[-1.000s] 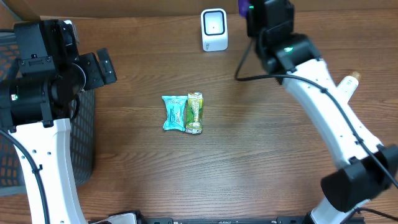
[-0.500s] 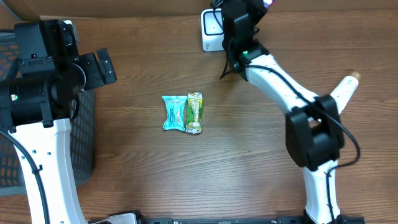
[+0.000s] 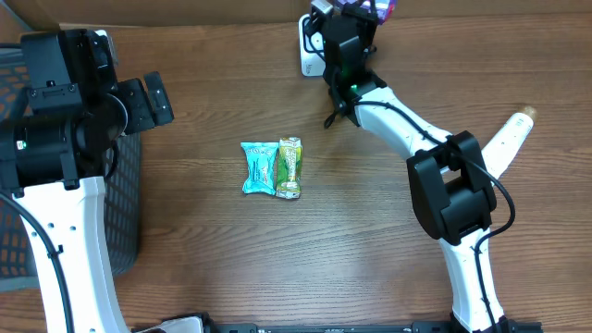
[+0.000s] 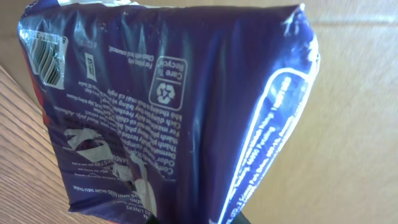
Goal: Scan the item barcode
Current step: 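Hold the purple pack's barcode side up to the white scanner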
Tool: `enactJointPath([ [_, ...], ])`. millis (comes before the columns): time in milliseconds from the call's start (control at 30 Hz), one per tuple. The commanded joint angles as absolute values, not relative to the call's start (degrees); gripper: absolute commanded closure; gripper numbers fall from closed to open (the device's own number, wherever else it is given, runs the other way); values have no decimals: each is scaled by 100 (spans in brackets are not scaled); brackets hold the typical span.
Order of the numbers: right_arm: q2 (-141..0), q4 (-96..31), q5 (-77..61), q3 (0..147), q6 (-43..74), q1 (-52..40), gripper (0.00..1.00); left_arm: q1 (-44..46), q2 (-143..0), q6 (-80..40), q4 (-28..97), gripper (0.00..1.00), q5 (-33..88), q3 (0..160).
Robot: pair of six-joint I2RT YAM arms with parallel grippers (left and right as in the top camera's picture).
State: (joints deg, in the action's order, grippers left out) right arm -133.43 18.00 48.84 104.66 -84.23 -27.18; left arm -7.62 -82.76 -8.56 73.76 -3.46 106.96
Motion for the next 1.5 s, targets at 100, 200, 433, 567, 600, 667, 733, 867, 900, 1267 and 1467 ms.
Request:
enactJointPath([
  [100, -13430, 1885, 4727, 10527, -8405, -2982, 96, -781, -8283, -746, 7369, 0, -316, 10709],
  [200, -13559, 2016, 4720, 10527, -8405, -2989, 96, -781, -8283, -746, 7369, 0, -314, 10709],
  [433, -13795, 2845, 4619, 10527, -8405, -2989, 96, -781, -8283, -746, 7369, 0, -316, 10709],
  [567, -13861, 2842, 4624, 10527, -8405, -2993, 96, -781, -8283, -746, 7369, 0, -314, 10709],
  [600, -13878, 2847, 4622, 10527, -8405, -2991, 96, -781, -8283, -746, 7369, 0, -316, 10709],
  [667, -13911, 2849, 4619, 10527, -8405, -2978, 96, -781, -8283, -746, 7369, 1, -314, 10709],
  [733, -13946, 2847, 4622, 10527, -8405, -2954, 96, -781, -8283, -746, 7369, 1, -316, 10709],
  [867, -14031, 2882, 4622, 10527, -8401, -2917, 96, -781, -8283, -746, 7369, 0, -316, 10709],
  [900, -14062, 2875, 4626, 10523, -8403, -2912, 96, -781, -8283, -746, 7367, 1, -314, 10709],
  [1267, -14066, 2952, 4648, 10523, -8405, -2902, 96, -781, -8285, -746, 7369, 0, -316, 10709],
  [1467, -14031, 2956, 4858, 10523, -8405, -2941, 96, -781, -8283, -746, 7369, 1, -314, 10709],
])
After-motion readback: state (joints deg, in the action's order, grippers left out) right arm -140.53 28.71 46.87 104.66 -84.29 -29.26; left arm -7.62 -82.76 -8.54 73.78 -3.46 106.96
